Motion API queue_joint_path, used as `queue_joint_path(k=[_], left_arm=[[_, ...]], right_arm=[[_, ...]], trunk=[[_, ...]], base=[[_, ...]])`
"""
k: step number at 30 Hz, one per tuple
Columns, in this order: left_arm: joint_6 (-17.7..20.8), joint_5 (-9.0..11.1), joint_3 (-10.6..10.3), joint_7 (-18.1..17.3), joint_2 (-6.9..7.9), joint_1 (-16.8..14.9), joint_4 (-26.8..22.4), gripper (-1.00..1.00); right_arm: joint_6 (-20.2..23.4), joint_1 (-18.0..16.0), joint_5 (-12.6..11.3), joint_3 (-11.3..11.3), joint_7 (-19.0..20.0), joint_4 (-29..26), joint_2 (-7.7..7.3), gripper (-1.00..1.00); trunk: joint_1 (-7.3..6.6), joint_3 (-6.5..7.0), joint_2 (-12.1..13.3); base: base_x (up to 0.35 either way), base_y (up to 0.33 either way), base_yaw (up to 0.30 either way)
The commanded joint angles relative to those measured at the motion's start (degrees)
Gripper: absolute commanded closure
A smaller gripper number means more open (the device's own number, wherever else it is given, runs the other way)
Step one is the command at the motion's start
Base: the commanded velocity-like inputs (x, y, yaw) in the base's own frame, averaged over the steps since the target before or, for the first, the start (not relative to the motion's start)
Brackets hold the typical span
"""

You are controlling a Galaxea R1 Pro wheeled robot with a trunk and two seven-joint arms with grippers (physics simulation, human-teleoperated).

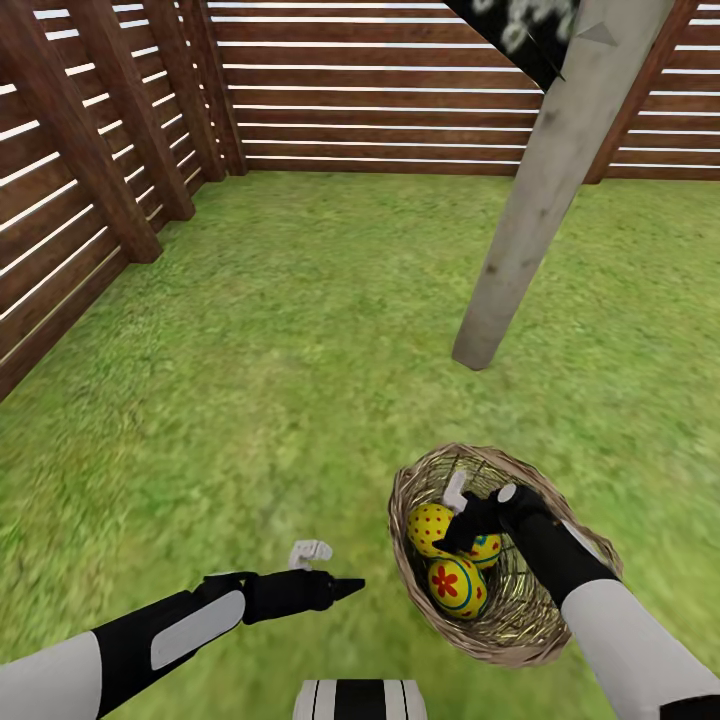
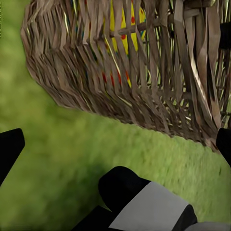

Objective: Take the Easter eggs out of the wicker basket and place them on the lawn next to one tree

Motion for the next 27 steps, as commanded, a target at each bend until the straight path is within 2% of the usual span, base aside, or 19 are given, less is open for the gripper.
queue_joint_path(k=[1,8,16,27], left_arm=[[0.2,0.6,-0.1,-0.1,0.04,-0.1,0.0,-1.0],[0.2,0.6,-0.1,-0.1,0.05,-0.1,0.0,-1.0],[0.2,0.8,-0.1,-0.1,0.05,-0.1,-0.1,-1.0],[0.2,0.8,-0.1,-0.2,0.07,-0.1,-0.3,-1.0]], right_arm=[[0.3,-0.4,0.3,0.1,0.0,0.7,0.09,-1.0],[0.6,-2.2,0.3,0.2,-1.2,3.4,2.45,-1.0],[0.8,-2.3,0.1,0.2,-0.8,3.7,2.71,-1.0],[0.4,-2.3,0.2,0.2,-1.2,3.7,2.64,-1.0]], trunk=[[-0.01,-0.04,0.0],[-0.01,-0.04,0.0],[-0.01,-0.09,0.0],[-0.01,-0.98,0.0]], base=[[0.0,0.0,0.0],[0.0,0.0,0.0],[0.0,0.0,0.0],[0.0,0.0,0.0]])
